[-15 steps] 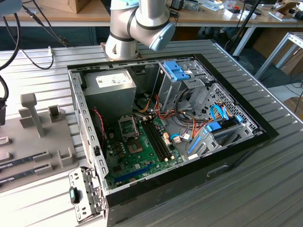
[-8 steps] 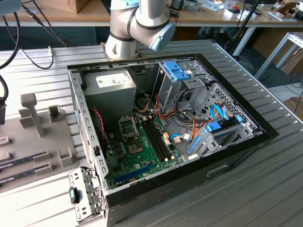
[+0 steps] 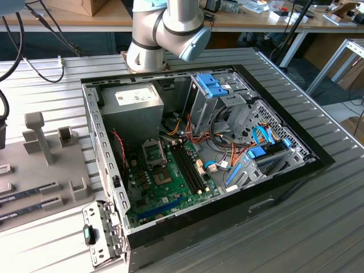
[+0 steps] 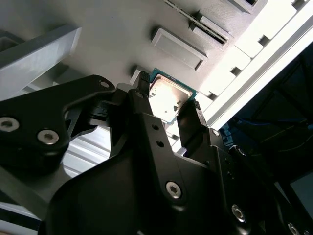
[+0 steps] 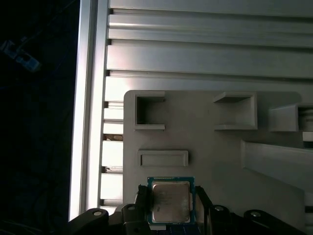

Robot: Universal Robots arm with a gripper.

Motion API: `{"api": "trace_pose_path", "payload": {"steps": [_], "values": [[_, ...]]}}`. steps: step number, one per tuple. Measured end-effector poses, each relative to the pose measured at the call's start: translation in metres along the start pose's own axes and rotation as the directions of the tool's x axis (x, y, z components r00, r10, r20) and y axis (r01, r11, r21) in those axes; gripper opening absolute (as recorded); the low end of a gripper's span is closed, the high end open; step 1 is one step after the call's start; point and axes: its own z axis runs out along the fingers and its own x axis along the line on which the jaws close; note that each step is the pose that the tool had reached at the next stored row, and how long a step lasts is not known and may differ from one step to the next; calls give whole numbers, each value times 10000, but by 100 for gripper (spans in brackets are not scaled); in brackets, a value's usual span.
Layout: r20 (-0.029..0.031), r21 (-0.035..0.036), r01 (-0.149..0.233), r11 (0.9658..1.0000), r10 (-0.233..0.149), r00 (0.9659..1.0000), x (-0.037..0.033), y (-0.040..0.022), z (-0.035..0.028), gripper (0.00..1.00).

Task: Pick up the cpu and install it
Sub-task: 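Pick up the cpu and move it towards the insertion slot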

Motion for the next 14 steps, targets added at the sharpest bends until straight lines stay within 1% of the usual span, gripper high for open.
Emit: {"api": "trace_pose_path", "payload": {"steps": [14], "values": [[0,0,0,10000,0,10000,-1,2,-36,47]]}}
